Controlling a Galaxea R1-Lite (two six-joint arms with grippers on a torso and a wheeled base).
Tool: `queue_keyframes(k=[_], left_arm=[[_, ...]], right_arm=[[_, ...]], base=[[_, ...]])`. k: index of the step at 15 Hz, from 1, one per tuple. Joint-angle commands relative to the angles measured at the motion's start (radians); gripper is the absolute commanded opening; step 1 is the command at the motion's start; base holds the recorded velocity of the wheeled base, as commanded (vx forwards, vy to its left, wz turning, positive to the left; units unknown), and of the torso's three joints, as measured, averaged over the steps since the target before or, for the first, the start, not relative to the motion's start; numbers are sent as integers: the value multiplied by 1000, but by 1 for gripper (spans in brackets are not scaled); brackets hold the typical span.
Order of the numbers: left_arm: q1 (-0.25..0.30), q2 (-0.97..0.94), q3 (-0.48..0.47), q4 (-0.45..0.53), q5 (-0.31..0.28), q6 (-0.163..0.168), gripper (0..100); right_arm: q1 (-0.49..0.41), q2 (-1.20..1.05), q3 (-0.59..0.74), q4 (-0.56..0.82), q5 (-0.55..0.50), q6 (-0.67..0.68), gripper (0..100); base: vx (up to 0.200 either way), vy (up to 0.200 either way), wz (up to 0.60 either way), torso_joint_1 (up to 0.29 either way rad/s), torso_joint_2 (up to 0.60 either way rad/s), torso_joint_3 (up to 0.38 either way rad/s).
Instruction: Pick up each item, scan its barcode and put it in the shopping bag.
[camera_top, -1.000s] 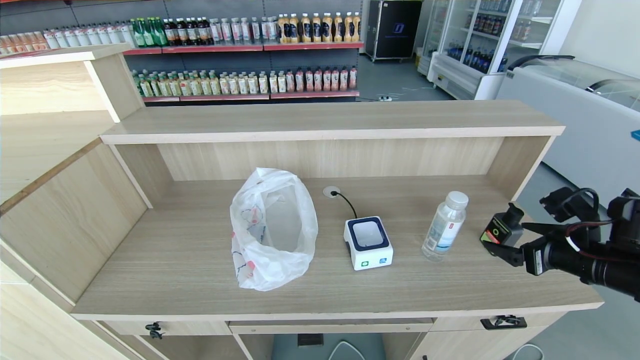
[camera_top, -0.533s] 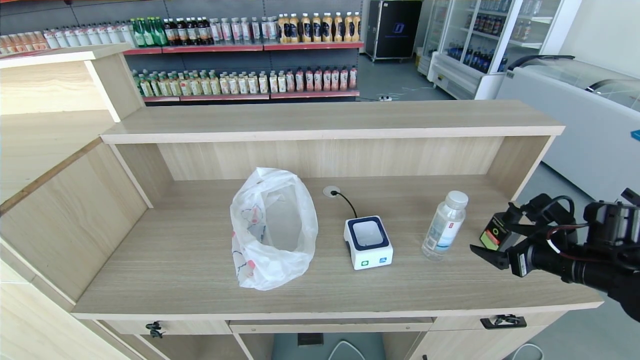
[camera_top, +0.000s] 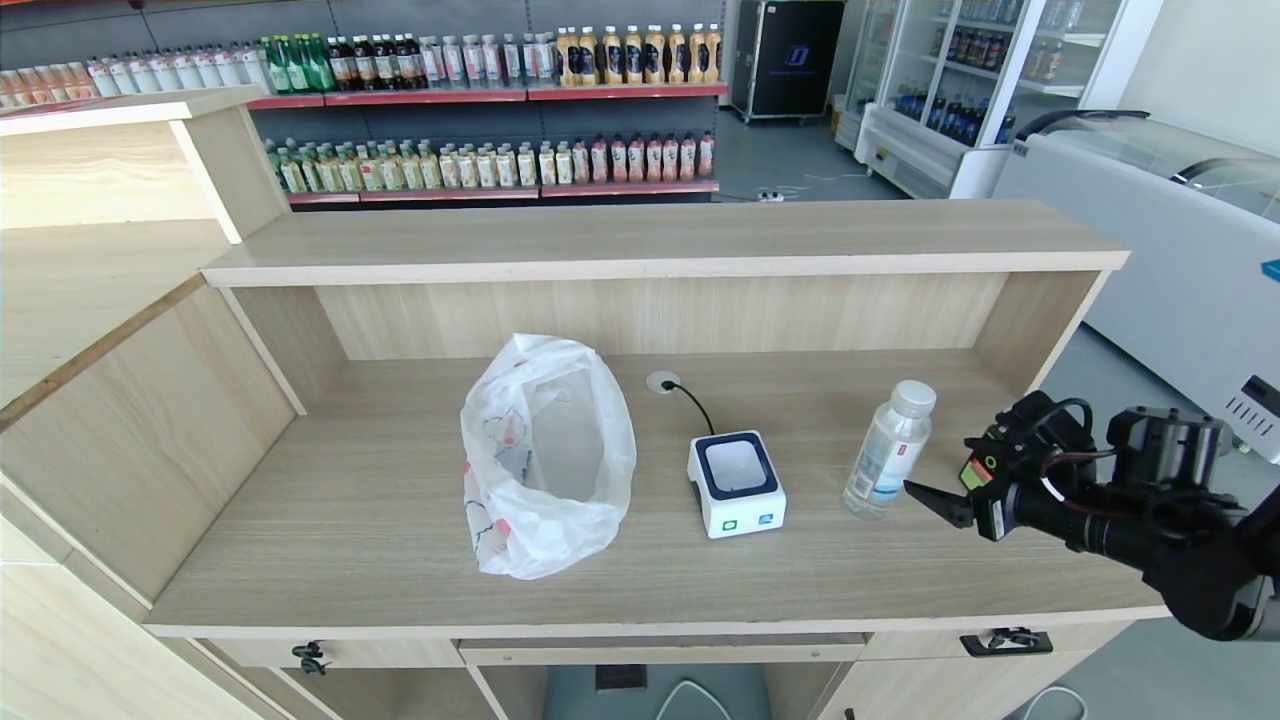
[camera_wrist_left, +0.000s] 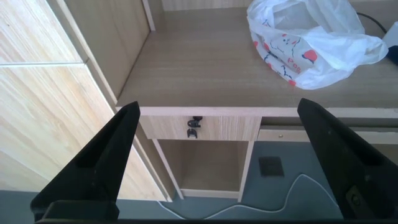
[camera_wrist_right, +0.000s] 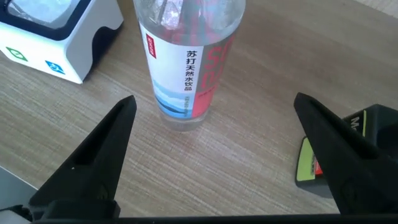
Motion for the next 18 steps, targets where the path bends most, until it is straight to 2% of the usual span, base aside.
queue_keyframes(k=[1, 5, 14, 18], left_arm=[[1, 0, 0, 0, 0, 0, 100], [1, 0, 0, 0, 0, 0, 100], [1, 0, 0, 0, 0, 0, 100], [1, 0, 0, 0, 0, 0, 100]], right_arm=[[10, 52, -37, -4, 2, 1, 100], [23, 98, -89, 1, 79, 8, 100], [82, 191, -228, 4, 122, 28, 100], [94, 204, -244, -2, 154, 54, 100]], base=[[0, 0, 0, 0, 0, 0], [0, 0, 0, 0, 0, 0], [0, 0, 0, 0, 0, 0], [0, 0, 0, 0, 0, 0]])
